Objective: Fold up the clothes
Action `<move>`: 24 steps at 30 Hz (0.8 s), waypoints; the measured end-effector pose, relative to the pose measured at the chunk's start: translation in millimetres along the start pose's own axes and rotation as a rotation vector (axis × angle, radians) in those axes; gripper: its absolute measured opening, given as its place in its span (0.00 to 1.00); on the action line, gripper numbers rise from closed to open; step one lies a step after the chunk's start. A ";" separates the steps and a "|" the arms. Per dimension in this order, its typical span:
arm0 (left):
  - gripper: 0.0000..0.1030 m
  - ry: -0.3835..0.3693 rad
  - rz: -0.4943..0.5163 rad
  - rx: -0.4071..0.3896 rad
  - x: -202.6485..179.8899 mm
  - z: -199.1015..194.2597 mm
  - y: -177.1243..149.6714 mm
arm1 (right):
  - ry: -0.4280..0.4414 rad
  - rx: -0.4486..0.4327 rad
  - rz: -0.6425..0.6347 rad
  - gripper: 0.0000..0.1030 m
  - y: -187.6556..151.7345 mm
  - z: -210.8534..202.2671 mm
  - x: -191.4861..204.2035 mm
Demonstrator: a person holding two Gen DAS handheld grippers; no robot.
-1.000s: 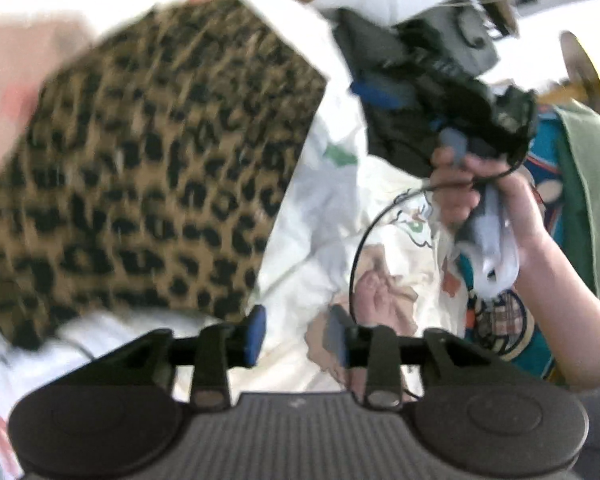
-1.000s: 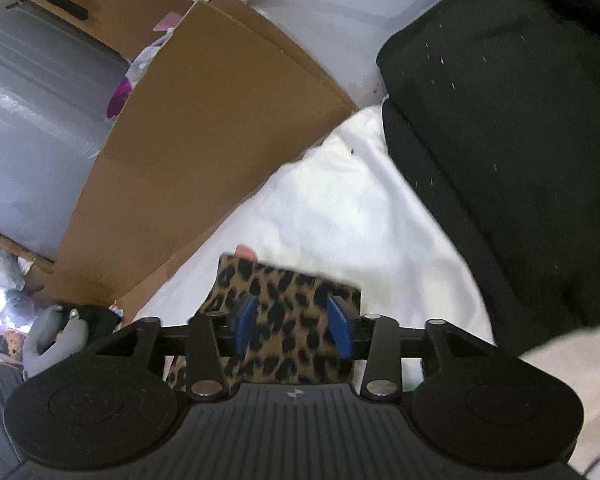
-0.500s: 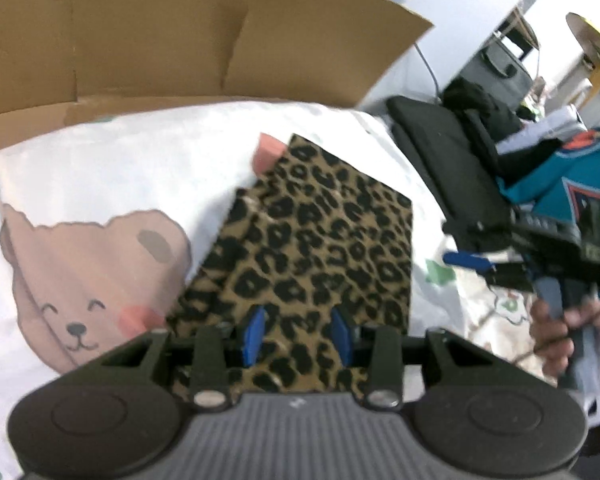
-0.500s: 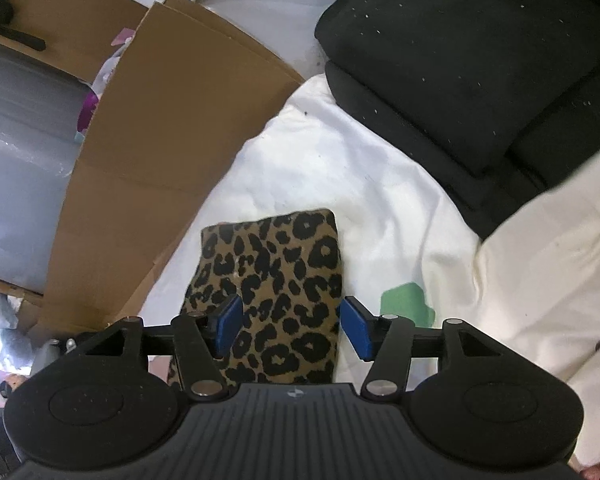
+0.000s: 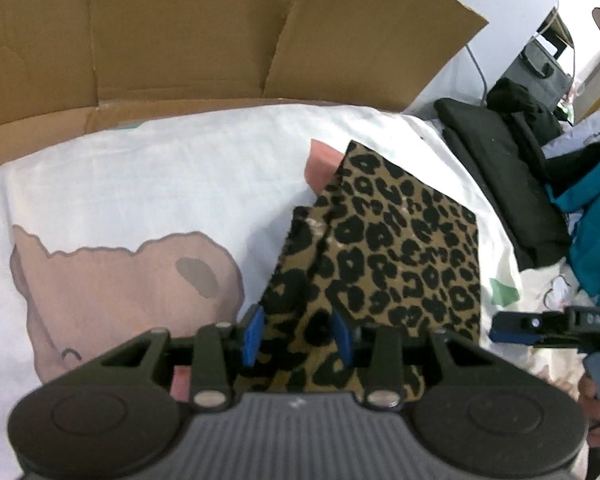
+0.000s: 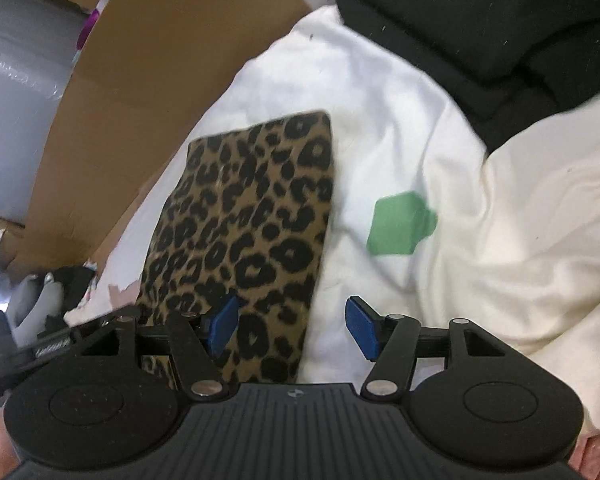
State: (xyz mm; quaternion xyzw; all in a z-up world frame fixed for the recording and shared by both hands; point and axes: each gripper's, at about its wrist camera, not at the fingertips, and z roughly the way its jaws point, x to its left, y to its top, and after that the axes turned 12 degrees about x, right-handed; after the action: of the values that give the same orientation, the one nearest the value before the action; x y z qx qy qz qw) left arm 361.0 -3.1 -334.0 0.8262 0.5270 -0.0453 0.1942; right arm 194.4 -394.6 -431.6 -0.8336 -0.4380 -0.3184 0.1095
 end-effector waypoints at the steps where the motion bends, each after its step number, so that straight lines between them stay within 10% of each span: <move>1: 0.38 0.001 0.003 -0.004 0.2 0.1 -0.1 | -0.006 0.003 -0.015 0.64 -0.3 1.0 1.4; 12: 0.20 0.011 0.034 -0.041 3.6 0.0 -0.4 | -0.018 0.033 -0.094 0.64 2.1 10.3 5.2; 24: 0.22 0.008 0.098 -0.082 -7.0 -7.3 4.0 | 0.009 0.035 -0.057 0.63 7.5 18.9 -1.0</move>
State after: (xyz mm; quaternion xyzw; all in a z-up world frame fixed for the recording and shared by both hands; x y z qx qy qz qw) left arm 360.5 -7.9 -324.3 0.8425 0.4880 -0.0110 0.2277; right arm 208.2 -391.0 -446.1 -0.8173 -0.4664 -0.3175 0.1172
